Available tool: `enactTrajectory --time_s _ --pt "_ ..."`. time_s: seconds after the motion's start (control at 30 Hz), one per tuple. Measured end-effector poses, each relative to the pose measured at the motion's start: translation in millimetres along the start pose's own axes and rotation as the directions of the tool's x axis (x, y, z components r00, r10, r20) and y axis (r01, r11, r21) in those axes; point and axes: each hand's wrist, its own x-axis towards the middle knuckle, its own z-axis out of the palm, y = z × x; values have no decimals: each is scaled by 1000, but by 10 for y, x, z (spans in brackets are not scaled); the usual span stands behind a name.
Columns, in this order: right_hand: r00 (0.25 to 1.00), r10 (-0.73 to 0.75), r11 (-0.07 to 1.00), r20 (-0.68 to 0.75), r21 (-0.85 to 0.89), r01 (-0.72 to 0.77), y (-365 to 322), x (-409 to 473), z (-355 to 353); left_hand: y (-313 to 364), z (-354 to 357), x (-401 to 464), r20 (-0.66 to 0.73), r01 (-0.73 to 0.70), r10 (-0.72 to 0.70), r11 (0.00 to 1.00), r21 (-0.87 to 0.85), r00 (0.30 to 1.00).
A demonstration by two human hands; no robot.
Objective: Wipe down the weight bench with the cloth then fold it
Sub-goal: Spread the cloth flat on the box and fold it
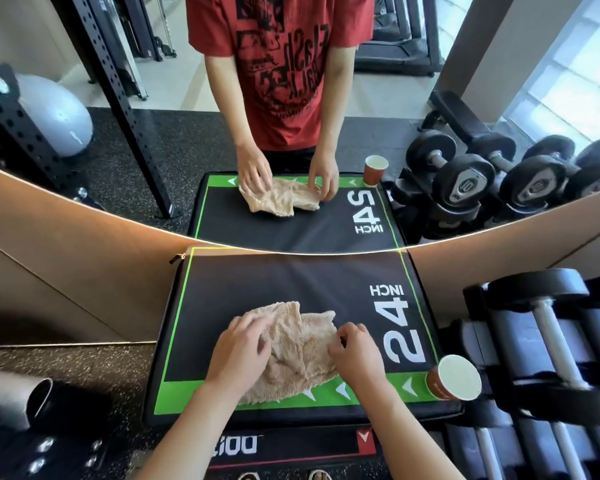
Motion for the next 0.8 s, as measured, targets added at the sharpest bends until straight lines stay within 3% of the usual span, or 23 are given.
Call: enactTrajectory --time_s 0.2,0.37,0.53,0.63,0.8 --pt "990 -131 989 -56 69 134 42 144 118 119 142 507 84 -93 84 989 119 993" --pt "962 -272 961 20 -37 273 -20 379 107 177 227 726 127 -103 84 983 153 988" --pt "936 -351 927 -11 -145 345 -34 530 124 198 257 781 185 -61 36 990 131 982" --pt "942 -333 932 -33 -163 324 13 538 70 215 173 723 127 -71 66 997 35 990" --pt "986 -165 986 -34 -24 164 134 581 -137 -24 -72 477 -105 -98 94 994 -37 990"
